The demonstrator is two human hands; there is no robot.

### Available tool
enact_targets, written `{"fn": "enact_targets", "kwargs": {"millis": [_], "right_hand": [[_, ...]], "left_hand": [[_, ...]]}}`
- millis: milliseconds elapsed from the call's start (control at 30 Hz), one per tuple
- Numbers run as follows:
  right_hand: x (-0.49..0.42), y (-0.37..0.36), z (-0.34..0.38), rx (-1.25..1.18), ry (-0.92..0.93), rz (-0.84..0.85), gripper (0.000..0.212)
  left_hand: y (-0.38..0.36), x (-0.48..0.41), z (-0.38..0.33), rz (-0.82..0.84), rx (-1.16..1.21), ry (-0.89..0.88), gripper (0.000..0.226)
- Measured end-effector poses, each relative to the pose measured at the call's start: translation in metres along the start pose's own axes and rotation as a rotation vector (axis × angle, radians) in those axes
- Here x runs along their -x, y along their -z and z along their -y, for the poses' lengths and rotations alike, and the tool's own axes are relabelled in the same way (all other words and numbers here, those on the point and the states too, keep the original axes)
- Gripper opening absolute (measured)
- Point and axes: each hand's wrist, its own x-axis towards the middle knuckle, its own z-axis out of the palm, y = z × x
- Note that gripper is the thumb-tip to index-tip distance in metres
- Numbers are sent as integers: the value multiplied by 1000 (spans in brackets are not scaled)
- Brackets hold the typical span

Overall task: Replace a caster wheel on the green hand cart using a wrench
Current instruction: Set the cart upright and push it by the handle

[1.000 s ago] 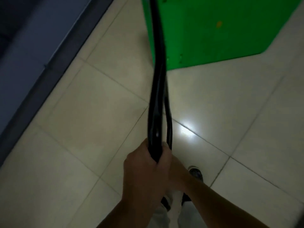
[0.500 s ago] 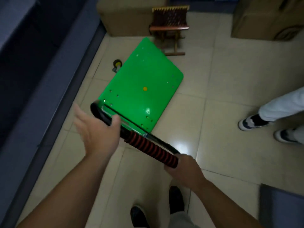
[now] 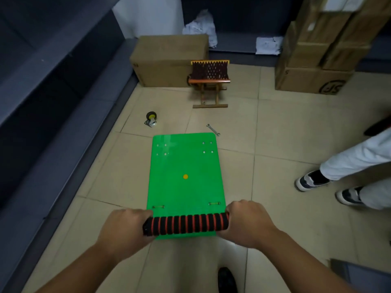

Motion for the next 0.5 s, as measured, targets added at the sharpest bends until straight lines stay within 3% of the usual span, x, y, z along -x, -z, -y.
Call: {"fn": "enact_targets", "kwargs": {"millis": [133,300,333,400,500], "right_hand": [[30,-24,60,104,10,55,40],[64,-65,119,159,21,14,32],[71,-71,124,143,1,-26,28],[87,-84,130,141,-18,-116,26],[120,-124,152,152,23,-288,41]], "left_hand": [[-16,66,24,4,80,49,29],[-34,125,54,110,156,224,42],[-34,132,53,141,149,202,43],[-35,150,45,52,202,98,47],[-39,180,28,-91,295,-23,68]]}}
